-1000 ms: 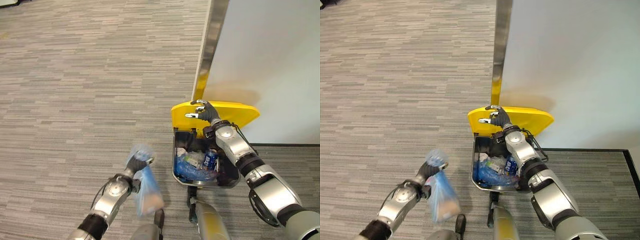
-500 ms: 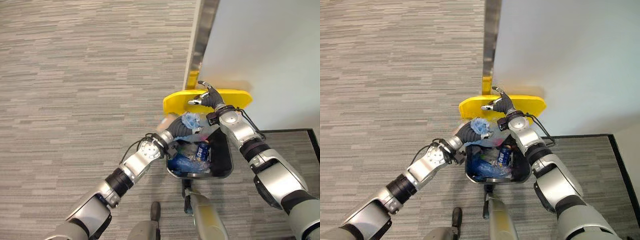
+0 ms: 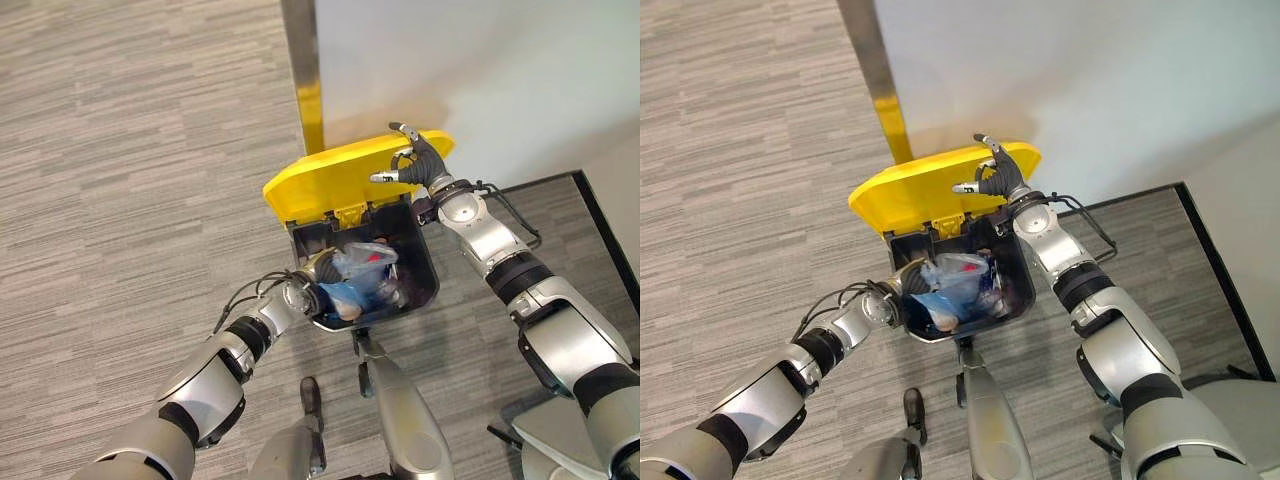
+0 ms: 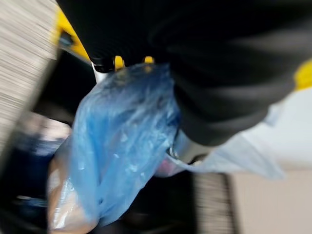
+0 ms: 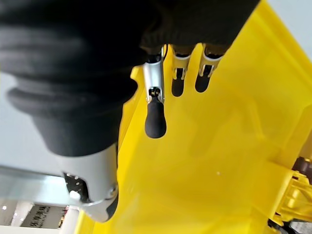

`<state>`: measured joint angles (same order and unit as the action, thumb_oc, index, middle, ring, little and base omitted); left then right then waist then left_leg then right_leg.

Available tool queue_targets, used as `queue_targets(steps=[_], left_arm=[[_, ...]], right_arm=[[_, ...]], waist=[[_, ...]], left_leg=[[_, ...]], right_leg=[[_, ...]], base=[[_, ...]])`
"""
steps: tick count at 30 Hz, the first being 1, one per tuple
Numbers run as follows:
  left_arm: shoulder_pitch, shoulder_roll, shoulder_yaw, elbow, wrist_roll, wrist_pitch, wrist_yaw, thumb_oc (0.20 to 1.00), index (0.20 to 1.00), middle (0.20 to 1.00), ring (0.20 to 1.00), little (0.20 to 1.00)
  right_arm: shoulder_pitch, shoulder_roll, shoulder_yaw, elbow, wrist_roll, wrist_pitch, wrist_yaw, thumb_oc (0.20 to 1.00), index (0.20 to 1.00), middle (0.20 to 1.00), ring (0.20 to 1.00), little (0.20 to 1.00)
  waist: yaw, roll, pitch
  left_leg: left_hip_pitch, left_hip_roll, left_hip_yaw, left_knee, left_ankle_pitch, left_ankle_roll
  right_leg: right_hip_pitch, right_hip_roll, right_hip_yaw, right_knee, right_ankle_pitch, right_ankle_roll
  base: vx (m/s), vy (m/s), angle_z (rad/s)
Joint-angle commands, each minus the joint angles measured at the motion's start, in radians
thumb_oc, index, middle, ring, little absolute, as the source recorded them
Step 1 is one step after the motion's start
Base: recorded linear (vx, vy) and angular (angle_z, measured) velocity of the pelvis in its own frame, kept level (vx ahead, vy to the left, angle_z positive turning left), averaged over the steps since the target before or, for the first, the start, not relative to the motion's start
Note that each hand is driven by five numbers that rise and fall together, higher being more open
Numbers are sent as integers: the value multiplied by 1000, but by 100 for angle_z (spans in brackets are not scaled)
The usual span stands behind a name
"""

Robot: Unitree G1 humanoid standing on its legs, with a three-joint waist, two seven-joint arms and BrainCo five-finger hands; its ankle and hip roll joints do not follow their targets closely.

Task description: Gather garbage on tea table into small bin, then transfer packed bag to large trash can.

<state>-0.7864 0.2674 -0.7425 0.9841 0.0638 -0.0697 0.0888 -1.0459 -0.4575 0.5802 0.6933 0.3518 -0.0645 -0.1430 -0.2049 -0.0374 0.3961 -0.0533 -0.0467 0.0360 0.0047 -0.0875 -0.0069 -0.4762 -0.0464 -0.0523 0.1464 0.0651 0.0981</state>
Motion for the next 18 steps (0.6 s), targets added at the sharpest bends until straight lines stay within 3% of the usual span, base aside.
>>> queue_targets(steps=[1,11,15,18], left_arm=[[-5,4,64,-58,64,-13,64,1000,1000,1000,1000,1000],[102,37,149,-143,3,-27,42,1000,1000,1000,1000,1000],[194,82,215,-250,-51,-42,30,1000,1000,1000,1000,1000],[376,153,331,-431,-98,-71,-8,1000,1000,1000,1000,1000]], right_arm=[[-26,-8,9,-1,-15,-22,-18,1000,1000,1000,1000,1000],[141,-24,-45,-88,-57,-30,0,1000,1000,1000,1000,1000],[262,-35,-102,-155,-95,-29,12,1000,1000,1000,1000,1000],[452,-51,-202,-265,-160,-34,42,1000,1000,1000,1000,1000]], waist=[[42,-35,-15],[26,-22,-34],[32,-23,-58],[59,-30,-84]], left_leg=[[127,-55,-7,74,-230,6],[150,-55,5,68,-241,10],[161,-59,-2,81,-250,17],[183,-64,-6,100,-267,24]], right_leg=[[-92,-58,-65,-103,171,81],[-80,-62,-69,-108,184,83],[-57,-66,-69,-121,188,85],[-16,-83,-77,-136,193,91]], base=[[6,-13,-4],[4,7,-4],[-12,8,3],[-59,38,8]])
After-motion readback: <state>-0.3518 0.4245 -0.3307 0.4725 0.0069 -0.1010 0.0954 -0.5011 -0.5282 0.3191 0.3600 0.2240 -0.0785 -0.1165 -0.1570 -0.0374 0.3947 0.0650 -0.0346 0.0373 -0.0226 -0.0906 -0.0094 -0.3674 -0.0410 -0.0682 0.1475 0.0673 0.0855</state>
